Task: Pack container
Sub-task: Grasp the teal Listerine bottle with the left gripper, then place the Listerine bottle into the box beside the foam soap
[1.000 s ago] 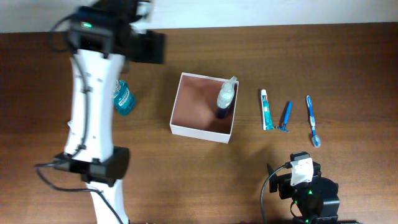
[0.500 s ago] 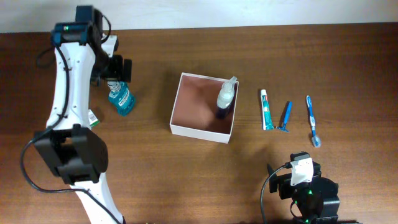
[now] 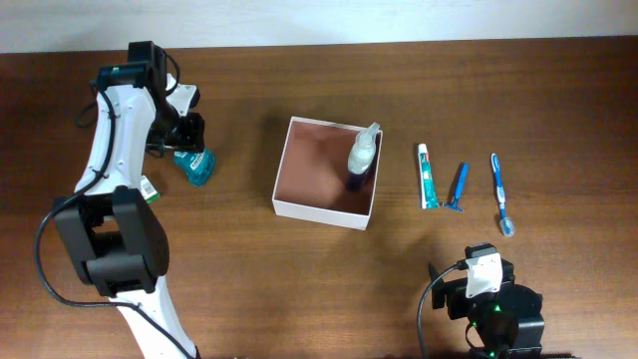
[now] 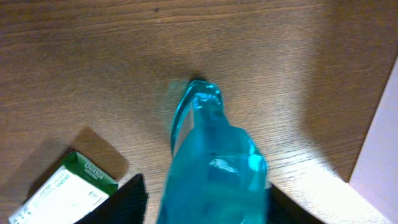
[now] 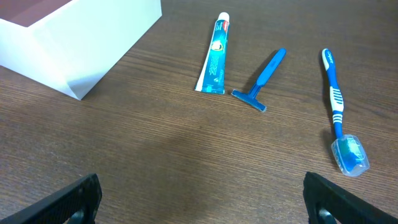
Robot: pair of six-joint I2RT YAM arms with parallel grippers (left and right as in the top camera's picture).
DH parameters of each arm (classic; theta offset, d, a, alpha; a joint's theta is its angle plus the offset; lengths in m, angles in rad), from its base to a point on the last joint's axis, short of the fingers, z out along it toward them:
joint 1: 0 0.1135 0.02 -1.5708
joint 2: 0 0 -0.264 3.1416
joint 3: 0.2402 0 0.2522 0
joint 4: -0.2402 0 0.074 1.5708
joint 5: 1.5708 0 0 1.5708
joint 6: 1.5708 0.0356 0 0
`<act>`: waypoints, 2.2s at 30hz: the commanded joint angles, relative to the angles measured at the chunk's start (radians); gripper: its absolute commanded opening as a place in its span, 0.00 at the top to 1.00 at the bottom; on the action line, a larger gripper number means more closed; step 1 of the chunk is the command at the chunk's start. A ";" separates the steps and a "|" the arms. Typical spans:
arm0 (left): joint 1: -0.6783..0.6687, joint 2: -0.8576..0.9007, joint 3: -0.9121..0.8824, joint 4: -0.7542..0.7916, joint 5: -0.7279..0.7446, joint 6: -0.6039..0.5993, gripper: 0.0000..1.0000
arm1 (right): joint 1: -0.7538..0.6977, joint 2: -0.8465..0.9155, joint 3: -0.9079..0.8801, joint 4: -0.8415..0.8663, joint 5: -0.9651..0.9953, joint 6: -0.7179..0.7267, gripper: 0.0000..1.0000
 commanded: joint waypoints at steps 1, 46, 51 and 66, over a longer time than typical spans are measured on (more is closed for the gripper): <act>-0.002 -0.009 -0.002 -0.006 0.030 0.012 0.55 | -0.008 -0.008 -0.005 0.000 -0.001 0.006 0.01; -0.619 0.193 0.461 -0.175 -0.024 -0.127 0.01 | -0.008 -0.008 -0.005 0.000 -0.001 0.006 0.01; -0.570 0.192 0.678 -0.378 -0.049 -0.127 0.01 | -0.008 -0.008 -0.005 0.000 -0.001 0.006 0.01; -0.031 0.000 0.718 -0.459 -0.041 -0.189 0.01 | -0.008 -0.008 -0.005 0.000 -0.001 0.006 0.01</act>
